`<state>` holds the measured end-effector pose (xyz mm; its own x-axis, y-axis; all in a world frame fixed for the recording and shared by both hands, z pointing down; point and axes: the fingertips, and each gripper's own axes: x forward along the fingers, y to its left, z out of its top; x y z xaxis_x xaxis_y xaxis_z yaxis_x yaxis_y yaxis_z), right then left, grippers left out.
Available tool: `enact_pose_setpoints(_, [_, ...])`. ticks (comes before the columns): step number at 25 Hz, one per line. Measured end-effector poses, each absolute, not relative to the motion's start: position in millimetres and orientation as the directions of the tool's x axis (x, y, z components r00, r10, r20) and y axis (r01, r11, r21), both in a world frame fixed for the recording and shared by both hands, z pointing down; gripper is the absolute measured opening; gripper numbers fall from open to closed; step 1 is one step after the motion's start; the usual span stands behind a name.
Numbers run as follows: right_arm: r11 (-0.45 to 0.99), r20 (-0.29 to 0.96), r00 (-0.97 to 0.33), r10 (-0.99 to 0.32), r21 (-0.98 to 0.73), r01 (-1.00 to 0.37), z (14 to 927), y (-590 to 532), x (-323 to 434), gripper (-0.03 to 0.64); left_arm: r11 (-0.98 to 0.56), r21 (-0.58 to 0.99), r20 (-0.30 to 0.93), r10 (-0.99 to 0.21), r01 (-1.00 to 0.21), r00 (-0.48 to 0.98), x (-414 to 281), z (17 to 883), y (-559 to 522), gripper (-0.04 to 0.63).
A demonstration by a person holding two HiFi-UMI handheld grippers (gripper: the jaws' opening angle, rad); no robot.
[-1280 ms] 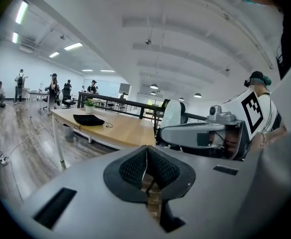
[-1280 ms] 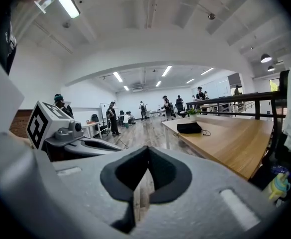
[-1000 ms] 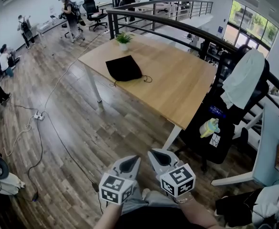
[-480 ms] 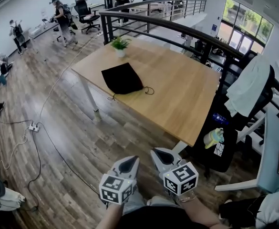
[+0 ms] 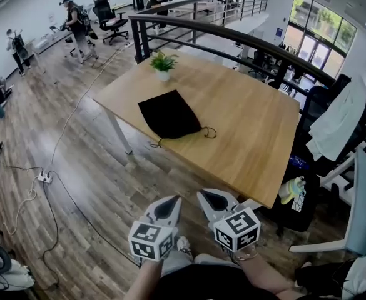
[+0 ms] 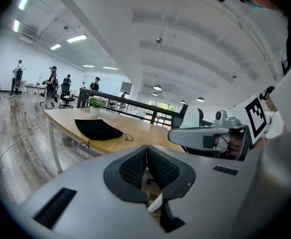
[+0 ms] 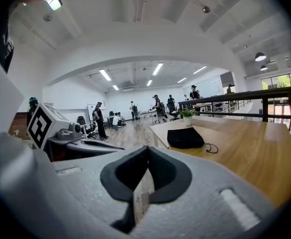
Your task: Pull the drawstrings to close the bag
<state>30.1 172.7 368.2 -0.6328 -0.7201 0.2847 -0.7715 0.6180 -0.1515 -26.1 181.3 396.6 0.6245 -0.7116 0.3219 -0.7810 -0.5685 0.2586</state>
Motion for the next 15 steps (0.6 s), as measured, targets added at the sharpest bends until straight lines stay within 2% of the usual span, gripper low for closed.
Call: enact_pose_setpoints(15, [0.562, 0.347, -0.570, -0.745, -0.136, -0.816, 389, 129, 15, 0.000, -0.613, 0.278, 0.366, -0.644, -0.740, 0.671, -43, 420, 139, 0.017])
